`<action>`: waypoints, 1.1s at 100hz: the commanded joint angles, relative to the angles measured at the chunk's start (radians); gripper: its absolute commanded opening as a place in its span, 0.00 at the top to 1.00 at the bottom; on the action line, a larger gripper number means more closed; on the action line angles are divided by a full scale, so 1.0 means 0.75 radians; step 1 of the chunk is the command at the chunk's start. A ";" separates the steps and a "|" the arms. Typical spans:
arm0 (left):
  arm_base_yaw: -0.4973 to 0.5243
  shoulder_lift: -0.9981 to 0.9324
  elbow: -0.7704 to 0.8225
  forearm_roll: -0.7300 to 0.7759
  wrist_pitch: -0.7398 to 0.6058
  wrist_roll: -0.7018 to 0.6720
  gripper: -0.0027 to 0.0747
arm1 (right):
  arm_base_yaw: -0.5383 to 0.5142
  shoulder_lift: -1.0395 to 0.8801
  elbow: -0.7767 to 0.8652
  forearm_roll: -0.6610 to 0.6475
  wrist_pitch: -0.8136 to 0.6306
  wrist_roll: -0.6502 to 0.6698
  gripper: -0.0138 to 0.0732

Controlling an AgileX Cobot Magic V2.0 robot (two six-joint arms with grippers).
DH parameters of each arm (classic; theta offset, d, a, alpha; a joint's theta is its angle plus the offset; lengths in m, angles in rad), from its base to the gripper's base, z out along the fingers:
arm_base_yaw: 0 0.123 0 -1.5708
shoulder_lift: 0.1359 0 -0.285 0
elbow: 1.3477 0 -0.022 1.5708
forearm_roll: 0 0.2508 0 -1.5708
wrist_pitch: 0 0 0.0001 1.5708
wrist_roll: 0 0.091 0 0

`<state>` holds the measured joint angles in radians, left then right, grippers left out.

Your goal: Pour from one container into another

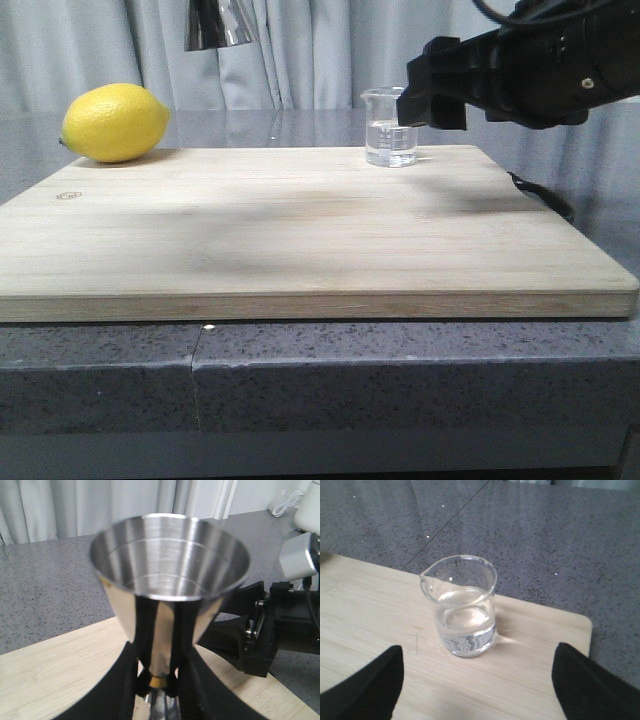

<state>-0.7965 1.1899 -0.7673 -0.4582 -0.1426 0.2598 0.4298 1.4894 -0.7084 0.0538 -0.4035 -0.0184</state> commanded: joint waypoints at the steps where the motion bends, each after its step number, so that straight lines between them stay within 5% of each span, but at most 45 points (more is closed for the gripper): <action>1: -0.008 -0.038 -0.047 0.006 -0.096 -0.002 0.99 | 0.008 -0.009 -0.041 -0.017 -0.169 -0.010 0.21; 67: -0.008 -0.038 -0.047 0.006 -0.096 -0.002 0.99 | 0.013 0.180 -0.045 -0.046 -0.539 -0.010 0.21; 110: -0.008 -0.038 -0.047 0.006 -0.092 -0.002 0.99 | 0.013 0.272 -0.132 -0.072 -0.562 -0.010 0.21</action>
<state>-0.7965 1.1899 -0.7673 -0.4565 -0.1426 0.2598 0.4407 1.7217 -0.7645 0.0212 -0.7389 -0.0184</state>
